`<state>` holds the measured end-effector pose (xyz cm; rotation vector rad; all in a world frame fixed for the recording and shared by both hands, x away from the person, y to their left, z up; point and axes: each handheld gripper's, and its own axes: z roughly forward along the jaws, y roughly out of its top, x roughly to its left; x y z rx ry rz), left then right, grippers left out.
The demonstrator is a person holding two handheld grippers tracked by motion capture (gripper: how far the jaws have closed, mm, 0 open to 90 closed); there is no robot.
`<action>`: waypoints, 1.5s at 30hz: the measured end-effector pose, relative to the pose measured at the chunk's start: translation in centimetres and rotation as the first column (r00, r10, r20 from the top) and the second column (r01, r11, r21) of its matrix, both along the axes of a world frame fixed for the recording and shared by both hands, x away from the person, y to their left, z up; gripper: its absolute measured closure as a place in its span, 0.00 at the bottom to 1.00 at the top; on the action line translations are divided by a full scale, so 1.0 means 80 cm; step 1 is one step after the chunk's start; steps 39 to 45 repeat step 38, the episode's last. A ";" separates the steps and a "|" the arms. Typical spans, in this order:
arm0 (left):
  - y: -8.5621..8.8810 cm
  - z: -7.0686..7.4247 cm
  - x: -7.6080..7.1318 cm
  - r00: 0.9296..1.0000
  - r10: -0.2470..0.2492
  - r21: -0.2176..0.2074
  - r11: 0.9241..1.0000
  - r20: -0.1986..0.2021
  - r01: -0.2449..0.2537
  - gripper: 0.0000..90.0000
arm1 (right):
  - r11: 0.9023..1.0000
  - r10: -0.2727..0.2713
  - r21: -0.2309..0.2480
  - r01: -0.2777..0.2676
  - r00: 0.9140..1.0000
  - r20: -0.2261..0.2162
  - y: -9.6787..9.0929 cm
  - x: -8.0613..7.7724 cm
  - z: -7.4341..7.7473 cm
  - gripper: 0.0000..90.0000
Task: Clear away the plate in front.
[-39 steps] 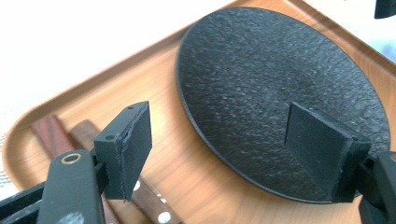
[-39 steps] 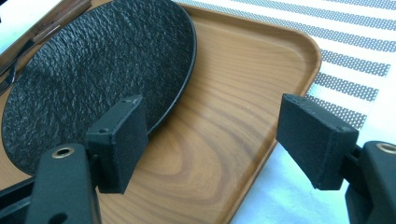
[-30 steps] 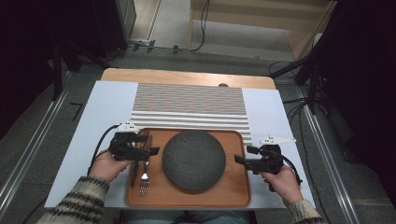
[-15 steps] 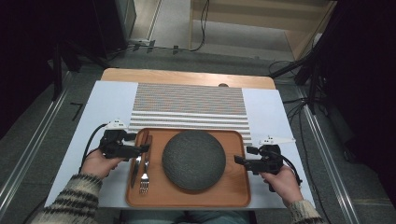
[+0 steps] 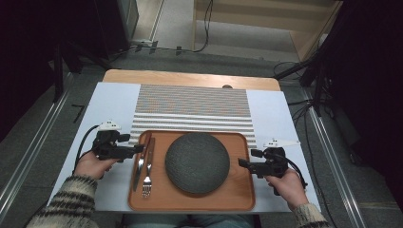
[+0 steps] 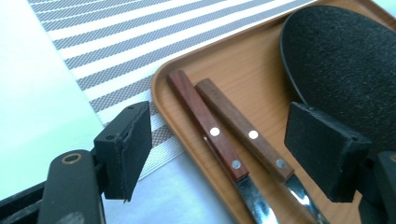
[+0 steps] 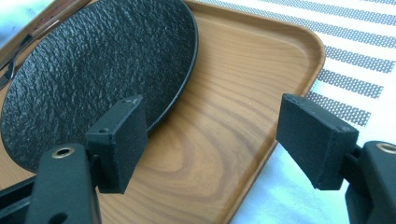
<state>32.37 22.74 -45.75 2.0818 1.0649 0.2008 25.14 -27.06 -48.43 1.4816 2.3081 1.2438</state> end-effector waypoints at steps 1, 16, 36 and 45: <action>0.001 0.000 0.000 1.000 0.001 0.004 1.000 0.000 -0.001 0.26 | 1.000 0.000 0.000 0.000 1.000 -0.002 0.000 0.000 0.000 0.25; 0.003 -0.004 0.001 1.000 -0.006 0.016 1.000 -0.017 0.007 0.26 | 1.000 0.000 0.000 0.000 1.000 -0.003 0.000 0.000 0.000 0.25; 0.002 -0.006 0.001 1.000 -0.012 0.017 1.000 -0.027 0.013 0.26 | 1.000 0.001 -0.001 -0.001 1.000 -0.006 0.000 0.000 0.000 0.25; 0.002 -0.006 0.001 1.000 -0.014 0.017 1.000 -0.028 0.014 0.26 | 1.000 0.002 -0.001 -0.002 1.000 -0.005 0.000 0.000 0.000 0.25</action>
